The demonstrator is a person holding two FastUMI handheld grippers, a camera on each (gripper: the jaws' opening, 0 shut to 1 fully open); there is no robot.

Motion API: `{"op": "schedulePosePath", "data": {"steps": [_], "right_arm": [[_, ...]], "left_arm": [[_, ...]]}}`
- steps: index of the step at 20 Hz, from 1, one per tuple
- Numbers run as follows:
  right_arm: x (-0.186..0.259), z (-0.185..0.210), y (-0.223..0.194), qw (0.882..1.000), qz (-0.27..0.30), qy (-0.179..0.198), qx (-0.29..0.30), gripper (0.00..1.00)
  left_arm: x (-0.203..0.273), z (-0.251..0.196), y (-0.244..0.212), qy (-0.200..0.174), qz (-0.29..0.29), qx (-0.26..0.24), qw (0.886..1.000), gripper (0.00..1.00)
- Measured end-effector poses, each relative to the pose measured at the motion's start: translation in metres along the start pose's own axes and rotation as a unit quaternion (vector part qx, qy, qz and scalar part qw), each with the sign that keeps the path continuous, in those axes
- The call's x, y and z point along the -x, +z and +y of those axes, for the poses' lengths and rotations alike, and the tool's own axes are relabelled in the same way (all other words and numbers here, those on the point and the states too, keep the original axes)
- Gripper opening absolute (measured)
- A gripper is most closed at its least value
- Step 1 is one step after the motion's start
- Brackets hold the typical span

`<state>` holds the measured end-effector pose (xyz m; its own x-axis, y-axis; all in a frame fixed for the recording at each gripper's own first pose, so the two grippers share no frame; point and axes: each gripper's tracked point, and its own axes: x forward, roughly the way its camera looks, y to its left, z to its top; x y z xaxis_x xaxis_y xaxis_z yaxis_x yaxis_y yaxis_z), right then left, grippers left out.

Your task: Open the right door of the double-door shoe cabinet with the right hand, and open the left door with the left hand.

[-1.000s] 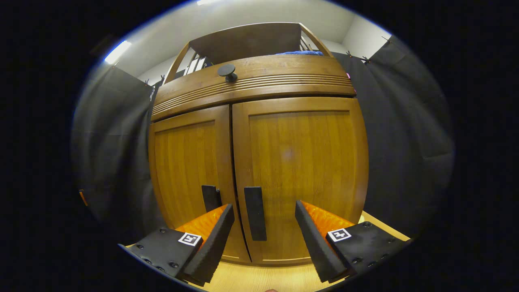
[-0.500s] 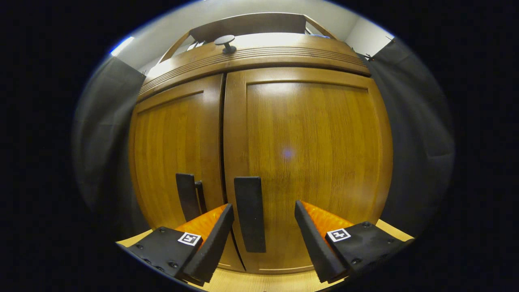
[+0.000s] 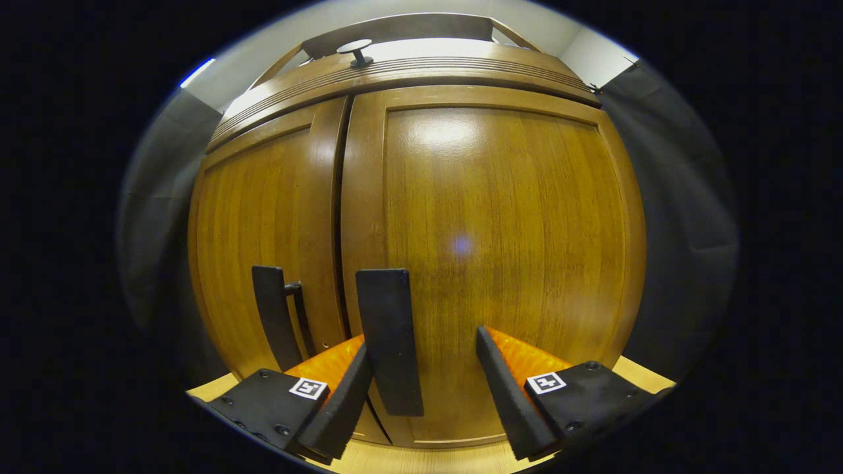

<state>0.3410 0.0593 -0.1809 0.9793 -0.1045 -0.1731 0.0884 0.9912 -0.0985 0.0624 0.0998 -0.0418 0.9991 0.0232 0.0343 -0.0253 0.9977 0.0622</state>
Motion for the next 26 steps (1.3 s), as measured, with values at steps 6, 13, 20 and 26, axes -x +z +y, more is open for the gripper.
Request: {"op": "schedulePosePath", "data": {"steps": [6, 13, 20, 26], "right_arm": [[0.0, 0.023, -0.004, 0.997, 0.01, 0.07, -0.004, 0.42], [0.005, 0.023, -0.006, 0.996, 0.016, 0.089, 0.0, 0.25], [0.042, 0.023, 0.001, 0.991, 0.023, 0.13, -0.011, 0.25], [0.109, -0.002, -0.004, 0.988, 0.015, 0.153, -0.014, 0.25]], "left_arm": [[0.0, -0.016, 0.002, -0.012, -0.005, 0.002, 1.0, 0.95], [0.002, -0.02, 0.0, -0.012, 0.001, -0.007, 1.0, 0.92], [-0.004, -0.018, -0.002, -0.01, 0.004, -0.002, 1.0, 0.95], [-0.007, -0.015, -0.007, -0.014, 0.006, 0.006, 1.0, 0.92]]}}
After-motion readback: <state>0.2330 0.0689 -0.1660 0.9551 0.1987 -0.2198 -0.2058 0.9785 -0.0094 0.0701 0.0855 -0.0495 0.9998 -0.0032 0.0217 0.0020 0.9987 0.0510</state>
